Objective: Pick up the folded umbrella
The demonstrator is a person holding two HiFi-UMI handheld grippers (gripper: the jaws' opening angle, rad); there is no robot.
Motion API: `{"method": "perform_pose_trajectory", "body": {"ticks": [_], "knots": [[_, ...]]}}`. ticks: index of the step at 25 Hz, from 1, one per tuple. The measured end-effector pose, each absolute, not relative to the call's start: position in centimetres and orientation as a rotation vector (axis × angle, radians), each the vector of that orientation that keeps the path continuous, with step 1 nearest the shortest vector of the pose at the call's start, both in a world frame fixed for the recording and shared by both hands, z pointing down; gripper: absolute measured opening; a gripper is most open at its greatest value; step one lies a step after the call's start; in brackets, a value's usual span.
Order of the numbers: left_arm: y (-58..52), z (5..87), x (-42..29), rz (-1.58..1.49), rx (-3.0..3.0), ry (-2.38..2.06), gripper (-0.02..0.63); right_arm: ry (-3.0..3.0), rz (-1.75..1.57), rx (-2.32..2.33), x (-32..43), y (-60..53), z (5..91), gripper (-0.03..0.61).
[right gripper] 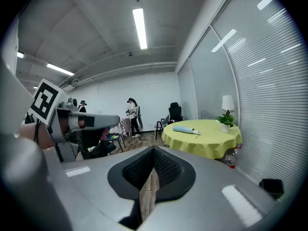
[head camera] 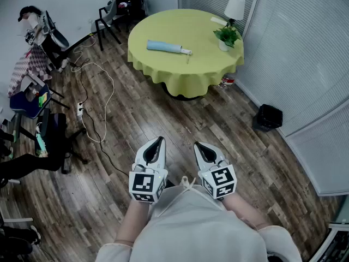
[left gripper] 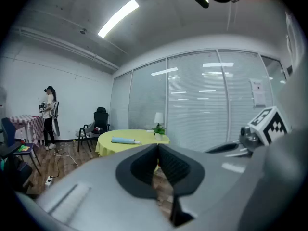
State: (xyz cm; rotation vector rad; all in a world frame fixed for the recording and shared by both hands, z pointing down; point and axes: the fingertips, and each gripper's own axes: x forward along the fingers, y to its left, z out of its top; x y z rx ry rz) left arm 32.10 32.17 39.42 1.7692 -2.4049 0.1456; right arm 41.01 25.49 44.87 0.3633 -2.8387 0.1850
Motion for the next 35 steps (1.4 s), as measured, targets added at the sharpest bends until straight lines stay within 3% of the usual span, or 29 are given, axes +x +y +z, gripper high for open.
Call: {"method": "perform_pose_trajectory", "body": {"ticks": [23, 35], "knots": [[31.7, 41.6, 29.6, 0.136, 1.718, -2.402, 0.006, -2.805, 0.251, 0.349, 38.5, 24.6, 47.3, 0.000], [30.5, 44.0, 16.9, 0.119, 1.684, -2.339, 0.006, -2.751, 0.321, 0.378, 27.0, 23.1, 49.0, 0.000]]}}
